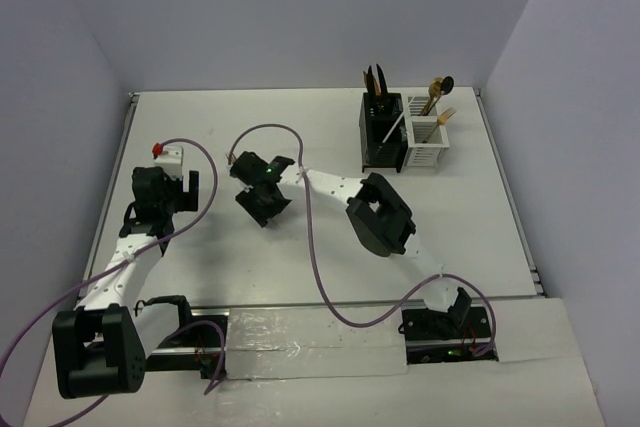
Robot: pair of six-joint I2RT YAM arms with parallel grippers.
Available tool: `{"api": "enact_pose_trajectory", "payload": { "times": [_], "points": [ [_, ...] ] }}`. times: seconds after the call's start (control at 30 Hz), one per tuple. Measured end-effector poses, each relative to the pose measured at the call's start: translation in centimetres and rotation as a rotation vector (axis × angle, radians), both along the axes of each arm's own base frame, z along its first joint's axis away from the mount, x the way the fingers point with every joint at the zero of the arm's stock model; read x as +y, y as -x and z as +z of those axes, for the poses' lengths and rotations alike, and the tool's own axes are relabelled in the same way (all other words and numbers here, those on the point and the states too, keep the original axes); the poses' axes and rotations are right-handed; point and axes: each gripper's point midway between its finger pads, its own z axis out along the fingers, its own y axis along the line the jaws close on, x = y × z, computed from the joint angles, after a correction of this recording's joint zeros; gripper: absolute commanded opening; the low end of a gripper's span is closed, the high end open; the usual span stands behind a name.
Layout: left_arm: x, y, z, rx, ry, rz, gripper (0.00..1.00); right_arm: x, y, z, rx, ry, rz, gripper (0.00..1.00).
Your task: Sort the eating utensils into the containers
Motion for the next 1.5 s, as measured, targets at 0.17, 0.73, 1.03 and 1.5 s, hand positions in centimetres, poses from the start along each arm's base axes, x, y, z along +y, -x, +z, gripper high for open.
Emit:
{"api": "enact_pose_trajectory", "payload": {
  "times": [0.17,0.73,1.03,1.5],
  "points": [
    [0.0,0.0,0.1,-0.002,-0.002,-0.001,0.99,-0.4,0.0,-0.6,-0.007,0.015,-0.036,0.39],
    [0.0,0.0,0.1,-0.002,-0.003,-0.001,0.99,-7.8,9.6,-0.3,-0.044,0.101,0.02,0.0],
    [0.0,0.0,0.1,-0.002,-0.003,-0.001,0.99,-10.1,3.6,18.3,-0.523,-0.327,-0.183,0.0],
    [-0.4,0.0,0.5,-0.019,0.008,-0.021,0.99,-31.8,-15.4,29.3,-1.268,-0.587,-1.078,0.0]
  ]
}}
